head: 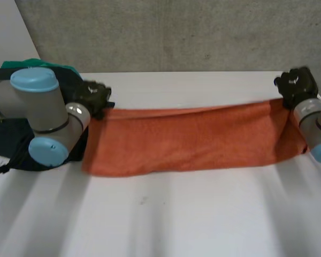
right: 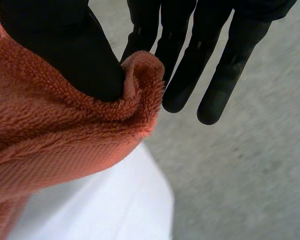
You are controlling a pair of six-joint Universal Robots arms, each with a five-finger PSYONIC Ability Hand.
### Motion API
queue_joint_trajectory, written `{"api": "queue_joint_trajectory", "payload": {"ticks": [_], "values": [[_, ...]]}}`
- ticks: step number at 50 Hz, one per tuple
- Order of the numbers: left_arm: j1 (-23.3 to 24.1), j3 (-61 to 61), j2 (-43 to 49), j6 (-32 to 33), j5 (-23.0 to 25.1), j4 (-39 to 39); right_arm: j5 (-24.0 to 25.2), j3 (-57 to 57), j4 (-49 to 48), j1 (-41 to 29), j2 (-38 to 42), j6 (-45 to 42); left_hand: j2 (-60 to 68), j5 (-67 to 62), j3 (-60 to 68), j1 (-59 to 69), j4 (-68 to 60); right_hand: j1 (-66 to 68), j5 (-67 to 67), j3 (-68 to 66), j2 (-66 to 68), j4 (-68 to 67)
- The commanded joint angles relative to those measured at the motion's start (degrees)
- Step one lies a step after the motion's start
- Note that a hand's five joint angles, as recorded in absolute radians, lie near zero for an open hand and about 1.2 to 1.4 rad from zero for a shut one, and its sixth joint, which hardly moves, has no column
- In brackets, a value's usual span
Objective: Fold the laundry.
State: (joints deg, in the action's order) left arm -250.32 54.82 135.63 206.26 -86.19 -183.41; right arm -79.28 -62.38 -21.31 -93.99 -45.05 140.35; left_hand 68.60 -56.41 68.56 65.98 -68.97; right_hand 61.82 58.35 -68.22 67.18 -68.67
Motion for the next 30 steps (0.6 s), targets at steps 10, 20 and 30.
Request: {"api": "queue_joint_trajectory", "payload": {"ticks": [10,20,30], "values": [[-2.4,-8.6,-14.8,-18.6,-1.4,-22.7,-1.7,9.1,-23.3,3.5,-13.4,28.0,11.4,-13.6,11.4,14.0,-11.0,18.2,11.7,-11.8,12.8,-11.3],[-2.7,-0.6,-14.8,-19.5,1.5,-13.8,8.1,3.3,-15.3,6.2,-13.7,29.2,11.4,-13.6,11.4,14.0,-11.0,18.2,11.7,-11.8,12.8,-11.3],[-2.9,23.4,-17.1,-17.0,6.6,-12.8,20.8,-12.0,-7.8,12.4,-12.6,27.8,11.4,-13.6,11.4,14.0,-11.0,18.2,11.7,-11.8,12.8,-11.3]]}}
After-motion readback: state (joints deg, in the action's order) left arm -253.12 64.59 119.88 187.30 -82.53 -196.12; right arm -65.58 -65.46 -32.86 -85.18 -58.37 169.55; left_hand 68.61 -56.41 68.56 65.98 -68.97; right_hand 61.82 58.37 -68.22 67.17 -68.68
